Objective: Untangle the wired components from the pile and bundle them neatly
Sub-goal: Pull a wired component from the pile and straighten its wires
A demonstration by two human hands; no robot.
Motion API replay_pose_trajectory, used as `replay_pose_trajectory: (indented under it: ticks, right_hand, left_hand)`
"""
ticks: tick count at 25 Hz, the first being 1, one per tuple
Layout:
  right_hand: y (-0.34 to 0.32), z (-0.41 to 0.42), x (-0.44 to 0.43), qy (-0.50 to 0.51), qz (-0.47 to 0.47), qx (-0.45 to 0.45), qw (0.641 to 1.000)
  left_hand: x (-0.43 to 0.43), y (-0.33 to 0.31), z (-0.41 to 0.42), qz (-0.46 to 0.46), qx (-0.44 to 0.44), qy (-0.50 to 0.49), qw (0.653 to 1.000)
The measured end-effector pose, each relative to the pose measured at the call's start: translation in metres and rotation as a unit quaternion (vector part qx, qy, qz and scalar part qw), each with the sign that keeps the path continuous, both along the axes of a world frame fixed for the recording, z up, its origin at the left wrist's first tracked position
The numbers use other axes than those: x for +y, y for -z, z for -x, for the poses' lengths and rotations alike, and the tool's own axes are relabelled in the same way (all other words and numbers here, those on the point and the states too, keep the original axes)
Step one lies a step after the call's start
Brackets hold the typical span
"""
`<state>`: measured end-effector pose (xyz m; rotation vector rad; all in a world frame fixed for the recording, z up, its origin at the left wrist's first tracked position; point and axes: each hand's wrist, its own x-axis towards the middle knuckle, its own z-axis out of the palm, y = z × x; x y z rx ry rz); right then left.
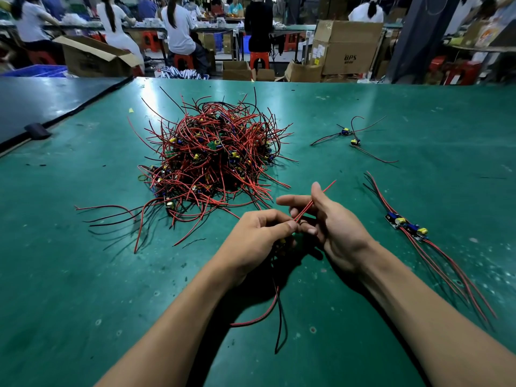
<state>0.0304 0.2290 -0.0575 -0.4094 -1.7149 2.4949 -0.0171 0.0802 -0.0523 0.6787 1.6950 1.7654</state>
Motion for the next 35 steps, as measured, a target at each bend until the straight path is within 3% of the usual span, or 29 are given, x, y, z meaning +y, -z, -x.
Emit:
replay_pose_trajectory:
  ticks: [4, 8, 14, 19, 23, 25, 28, 30, 35]
  right_hand:
    - [0.005, -0.005, -0.007, 0.008, -0.131, 0.017, 0.991]
    - [0.009, -0.010, -0.009, 0.012, -0.161, 0.048, 0.986]
    - [-0.001, -0.008, 0.000, 0.043, -0.360, 0.034, 0.931]
    - [0.001, -0.005, 0.012, 0.130, -0.416, 0.015, 0.900]
    - [0.007, -0.001, 0.014, 0.198, -0.416, -0.004, 0.888]
    - [0.007, 0.000, 0.013, 0.209, -0.375, -0.008, 0.903]
    - [0.003, 0.001, 0.004, 0.171, -0.141, -0.010, 0.975]
    - [-0.001, 0.000, 0.002, 0.136, -0.038, -0.003, 0.990]
    - [0.003, -0.009, -0.007, 0.033, -0.097, -0.001, 0.995]
  left_hand:
    - [0.001, 0.003, 0.001, 0.016, 0.029, -0.015, 0.999]
    - [0.001, 0.007, 0.003, 0.022, 0.049, -0.028, 0.998]
    - [0.001, 0.006, 0.005, 0.048, 0.048, -0.029, 0.997]
    - [0.002, 0.005, 0.003, 0.060, 0.079, -0.027, 0.995]
    - [0.004, 0.005, 0.001, 0.062, 0.088, -0.030, 0.994]
    - [0.004, 0.004, 0.002, 0.061, 0.087, -0.031, 0.994]
    - [0.002, 0.005, 0.003, 0.057, 0.079, -0.034, 0.995]
    - [0.001, 0.006, 0.004, 0.053, 0.075, -0.043, 0.995]
    - [0.002, 0.007, 0.002, 0.043, 0.078, -0.054, 0.995]
